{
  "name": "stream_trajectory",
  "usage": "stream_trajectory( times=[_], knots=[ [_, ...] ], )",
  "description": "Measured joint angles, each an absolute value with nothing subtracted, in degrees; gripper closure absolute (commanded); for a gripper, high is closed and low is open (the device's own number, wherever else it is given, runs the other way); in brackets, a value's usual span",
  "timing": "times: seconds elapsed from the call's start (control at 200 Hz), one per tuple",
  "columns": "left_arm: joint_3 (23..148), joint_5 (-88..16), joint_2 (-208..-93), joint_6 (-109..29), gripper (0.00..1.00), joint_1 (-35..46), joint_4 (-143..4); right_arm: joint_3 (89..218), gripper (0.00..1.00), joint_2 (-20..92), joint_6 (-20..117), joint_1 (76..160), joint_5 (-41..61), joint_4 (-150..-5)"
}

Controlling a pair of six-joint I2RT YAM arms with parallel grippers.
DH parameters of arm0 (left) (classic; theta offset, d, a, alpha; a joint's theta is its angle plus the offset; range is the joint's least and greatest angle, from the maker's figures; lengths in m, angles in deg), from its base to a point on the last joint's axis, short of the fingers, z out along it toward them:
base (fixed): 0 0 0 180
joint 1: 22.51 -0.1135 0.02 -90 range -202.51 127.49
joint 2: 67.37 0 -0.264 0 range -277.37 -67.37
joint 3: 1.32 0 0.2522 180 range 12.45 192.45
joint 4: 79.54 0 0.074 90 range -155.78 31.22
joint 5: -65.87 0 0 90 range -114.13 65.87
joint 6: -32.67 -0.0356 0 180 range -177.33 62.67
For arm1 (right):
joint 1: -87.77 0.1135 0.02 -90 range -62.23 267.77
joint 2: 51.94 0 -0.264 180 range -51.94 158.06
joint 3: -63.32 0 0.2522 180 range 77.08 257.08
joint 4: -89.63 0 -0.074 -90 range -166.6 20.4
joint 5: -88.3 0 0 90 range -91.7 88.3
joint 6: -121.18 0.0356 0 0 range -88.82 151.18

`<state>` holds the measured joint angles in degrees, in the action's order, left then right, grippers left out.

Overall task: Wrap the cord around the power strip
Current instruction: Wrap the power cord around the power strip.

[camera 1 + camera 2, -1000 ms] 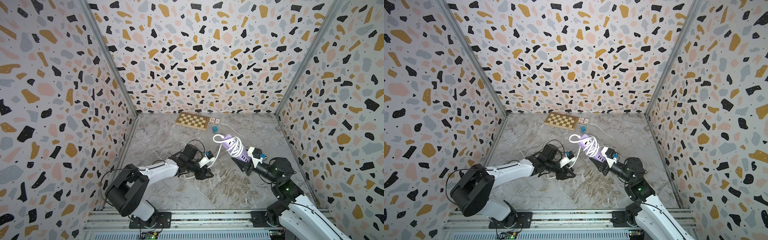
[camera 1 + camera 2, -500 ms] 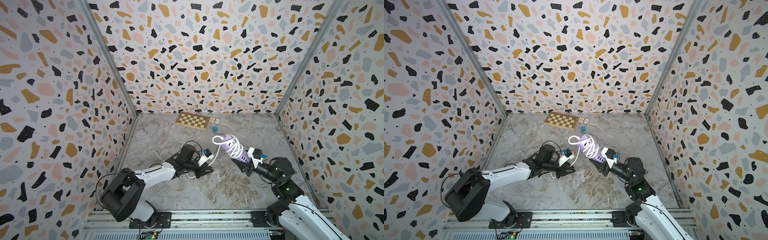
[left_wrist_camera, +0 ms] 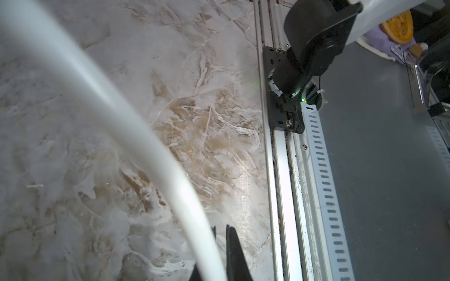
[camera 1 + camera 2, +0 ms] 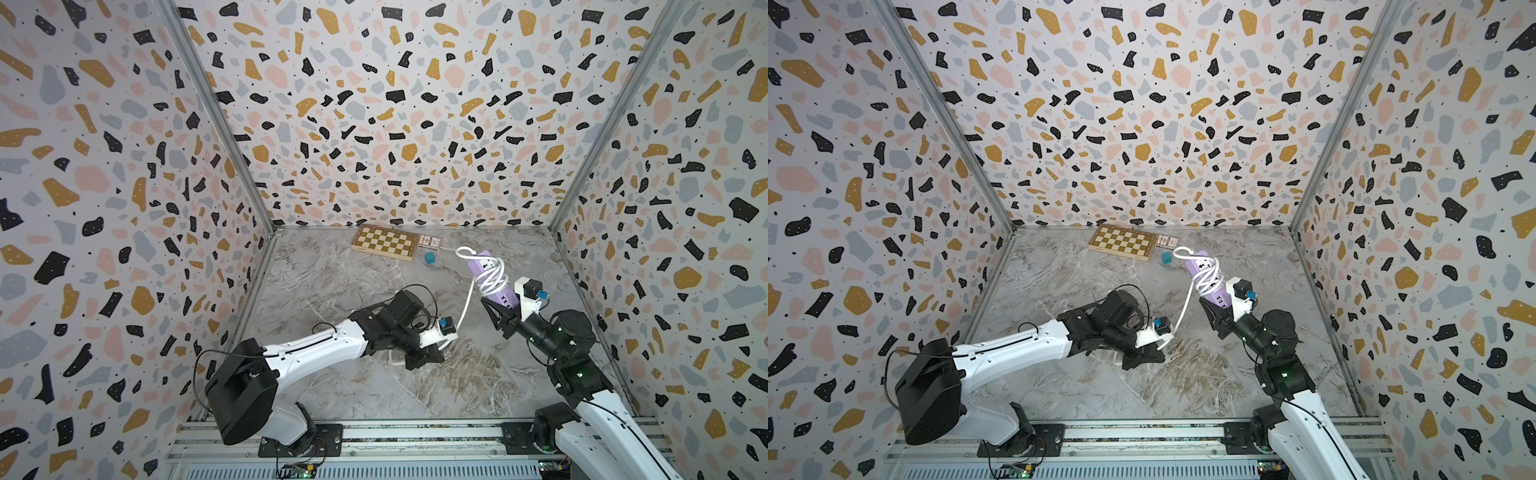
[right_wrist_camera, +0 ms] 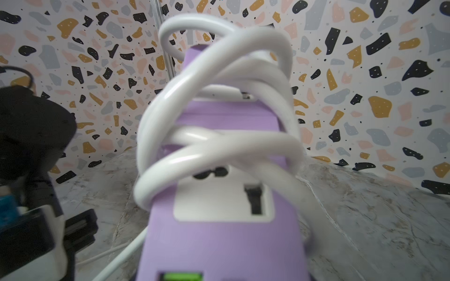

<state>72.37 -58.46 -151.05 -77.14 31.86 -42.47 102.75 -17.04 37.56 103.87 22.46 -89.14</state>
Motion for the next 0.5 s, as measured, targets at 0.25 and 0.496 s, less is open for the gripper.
stream_trajectory(
  times=[0.25, 0.496],
  knots=[
    [92.3, -44.8, -151.5, -85.6, 0.96, 39.4, -22.8, 102.8, 1.0, -13.2, 30.7, 106.9, 20.5, -79.7],
    [105.5, -31.5, -149.5, -92.2, 0.96, 39.1, -11.1, 102.6, 1.0, -11.9, 23.3, 122.3, 16.8, -76.2]
  ],
)
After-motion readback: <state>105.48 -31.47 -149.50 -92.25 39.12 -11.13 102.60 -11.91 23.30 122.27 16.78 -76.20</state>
